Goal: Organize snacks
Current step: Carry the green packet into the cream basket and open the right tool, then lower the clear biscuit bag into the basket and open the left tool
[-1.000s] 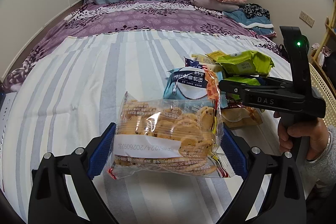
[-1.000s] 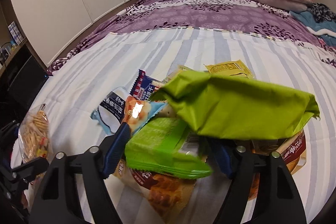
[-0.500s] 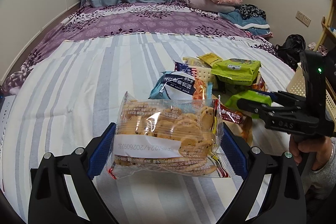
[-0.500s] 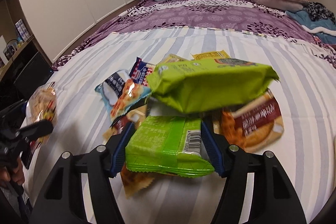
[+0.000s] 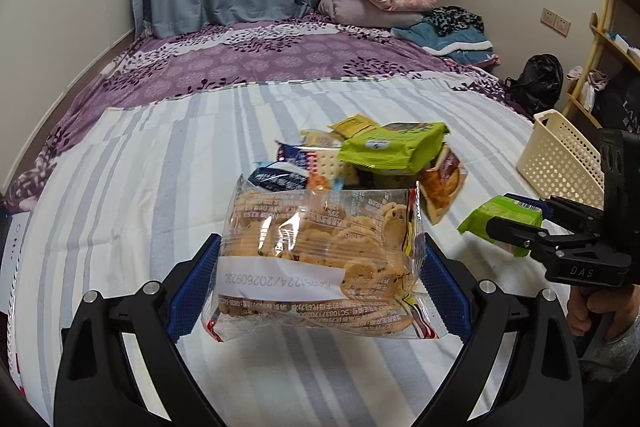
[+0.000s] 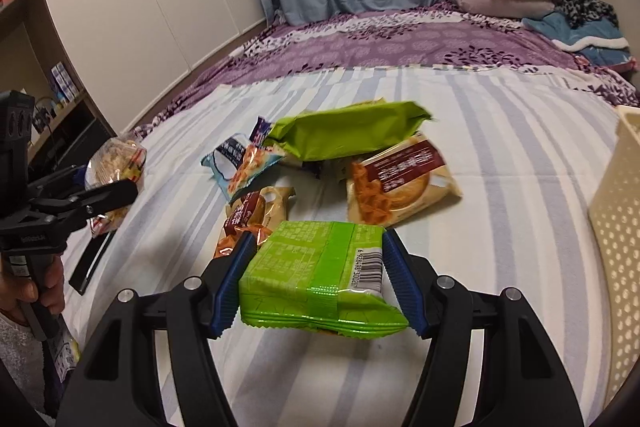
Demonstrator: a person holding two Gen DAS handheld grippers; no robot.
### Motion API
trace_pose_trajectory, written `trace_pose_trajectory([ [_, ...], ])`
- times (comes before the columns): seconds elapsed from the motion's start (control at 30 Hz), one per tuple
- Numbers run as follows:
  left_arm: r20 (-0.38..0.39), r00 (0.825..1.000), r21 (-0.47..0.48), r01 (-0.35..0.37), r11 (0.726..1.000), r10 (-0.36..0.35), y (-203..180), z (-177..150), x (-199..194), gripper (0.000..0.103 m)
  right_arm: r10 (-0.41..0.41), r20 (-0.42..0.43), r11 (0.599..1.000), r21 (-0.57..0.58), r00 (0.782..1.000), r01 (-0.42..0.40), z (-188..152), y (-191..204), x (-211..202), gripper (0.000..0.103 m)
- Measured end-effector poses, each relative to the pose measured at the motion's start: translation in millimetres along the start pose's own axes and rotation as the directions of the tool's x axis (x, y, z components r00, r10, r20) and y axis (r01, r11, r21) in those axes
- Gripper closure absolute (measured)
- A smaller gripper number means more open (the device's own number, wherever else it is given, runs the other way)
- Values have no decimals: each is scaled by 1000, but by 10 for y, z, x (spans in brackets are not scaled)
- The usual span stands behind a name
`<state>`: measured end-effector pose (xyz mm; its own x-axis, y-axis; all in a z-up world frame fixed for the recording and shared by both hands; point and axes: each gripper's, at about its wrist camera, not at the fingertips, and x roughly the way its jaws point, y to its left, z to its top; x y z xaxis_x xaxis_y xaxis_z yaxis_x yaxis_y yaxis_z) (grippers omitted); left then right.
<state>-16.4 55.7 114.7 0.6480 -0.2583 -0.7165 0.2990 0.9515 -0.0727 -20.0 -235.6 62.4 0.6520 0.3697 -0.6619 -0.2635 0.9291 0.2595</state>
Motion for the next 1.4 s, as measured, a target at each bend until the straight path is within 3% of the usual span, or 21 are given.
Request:
trace_pose_trajectory([
  [0.17,13,1000,48,11,999,-11,-296,85,-69,8,-33,95,999,44,995,29,50,-238,-399,39],
  [0.33,23,999,102,31,994,-33,-622,182,-105,8,-113,198,990,110,974,92,58,-599,-906,39],
  [0.47,25,998,145,58,988,-62,-886,254,-85,8,-201,270,973,168,942,160,32,-900,-1298,38],
  [0.6,24,994,180,98,979,-104,-1152,333,-54,8,-308,320,944,215,896,248,-29,-1181,-1632,38],
  [0.8,13,988,222,148,964,-154,-1478,435,19,8,-456,311,882,280,834,378,-204,-1589,-1866,38],
  [0.97,-5,984,266,171,949,-176,-1738,480,70,8,-500,274,848,347,822,400,-368,-1901,-1922,36],
  [1.07,-13,982,290,186,939,-190,-1912,498,95,8,-509,286,837,383,811,391,-444,-2013,-1980,14],
  [1.3,-31,970,352,237,906,-242,-2328,586,173,8,-528,297,822,413,795,392,-542,-2111,-2047,14],
  [1.4,-49,953,362,296,884,-299,-2555,654,227,8,-533,305,818,424,789,388,-580,-2143,-2078,14],
])
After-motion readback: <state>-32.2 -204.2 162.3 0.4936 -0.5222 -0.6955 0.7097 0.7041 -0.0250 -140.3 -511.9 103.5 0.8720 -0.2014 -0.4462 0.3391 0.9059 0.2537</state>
